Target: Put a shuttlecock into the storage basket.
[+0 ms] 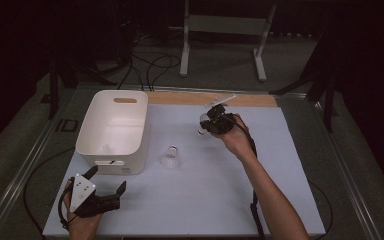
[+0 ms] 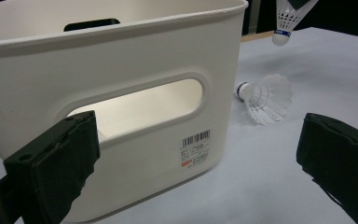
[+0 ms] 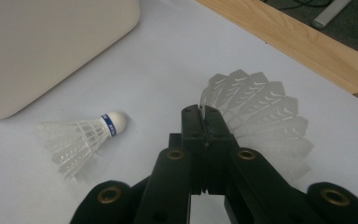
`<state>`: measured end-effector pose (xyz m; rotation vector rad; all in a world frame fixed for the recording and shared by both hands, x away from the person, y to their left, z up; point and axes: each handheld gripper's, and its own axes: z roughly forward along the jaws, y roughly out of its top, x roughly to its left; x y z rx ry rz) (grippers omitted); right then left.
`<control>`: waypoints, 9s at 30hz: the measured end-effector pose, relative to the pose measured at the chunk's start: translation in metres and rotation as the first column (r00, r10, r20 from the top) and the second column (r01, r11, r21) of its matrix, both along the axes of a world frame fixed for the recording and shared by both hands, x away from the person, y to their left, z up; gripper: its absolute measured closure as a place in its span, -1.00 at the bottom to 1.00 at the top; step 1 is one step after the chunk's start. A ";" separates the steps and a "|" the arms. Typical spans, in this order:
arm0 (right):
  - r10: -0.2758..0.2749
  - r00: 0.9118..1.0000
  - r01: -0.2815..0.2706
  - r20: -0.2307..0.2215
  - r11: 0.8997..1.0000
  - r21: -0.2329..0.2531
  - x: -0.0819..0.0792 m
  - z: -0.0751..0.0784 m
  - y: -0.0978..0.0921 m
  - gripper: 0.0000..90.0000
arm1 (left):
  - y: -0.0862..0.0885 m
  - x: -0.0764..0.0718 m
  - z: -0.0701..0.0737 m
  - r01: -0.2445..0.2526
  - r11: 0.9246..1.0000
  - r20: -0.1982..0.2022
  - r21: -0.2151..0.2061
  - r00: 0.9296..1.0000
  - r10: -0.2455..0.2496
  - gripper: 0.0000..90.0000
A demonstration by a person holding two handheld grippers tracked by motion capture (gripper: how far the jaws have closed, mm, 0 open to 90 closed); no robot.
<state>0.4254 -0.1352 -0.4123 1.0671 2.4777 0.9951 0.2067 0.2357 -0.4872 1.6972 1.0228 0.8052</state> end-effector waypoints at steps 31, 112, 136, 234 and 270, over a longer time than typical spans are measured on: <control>0.024 0.998 -0.024 0.050 1.000 -0.002 -0.009 0.022 0.008 1.00 | 0.000 0.000 0.000 -0.003 1.000 0.007 -0.004 1.000 0.003 -1.00; 0.062 0.987 -0.064 0.148 0.998 0.006 -0.015 0.071 0.030 1.00 | -0.002 -0.001 0.000 0.002 1.000 0.013 -0.001 1.000 -0.002 -1.00; 0.085 0.983 -0.089 0.165 0.996 0.016 -0.020 0.082 0.043 0.99 | -0.002 -0.001 0.000 -0.002 1.000 0.015 -0.001 1.000 0.002 -1.00; 0.172 0.964 -0.187 0.202 0.981 0.058 -0.029 0.106 0.100 1.00 | 0.000 -0.002 0.001 -0.004 1.000 0.020 -0.003 1.000 0.004 -1.00; 0.215 0.954 -0.235 0.211 0.969 0.075 -0.035 0.109 0.126 1.00 | 0.000 -0.003 0.001 -0.007 1.000 0.020 -0.009 1.000 0.007 -1.00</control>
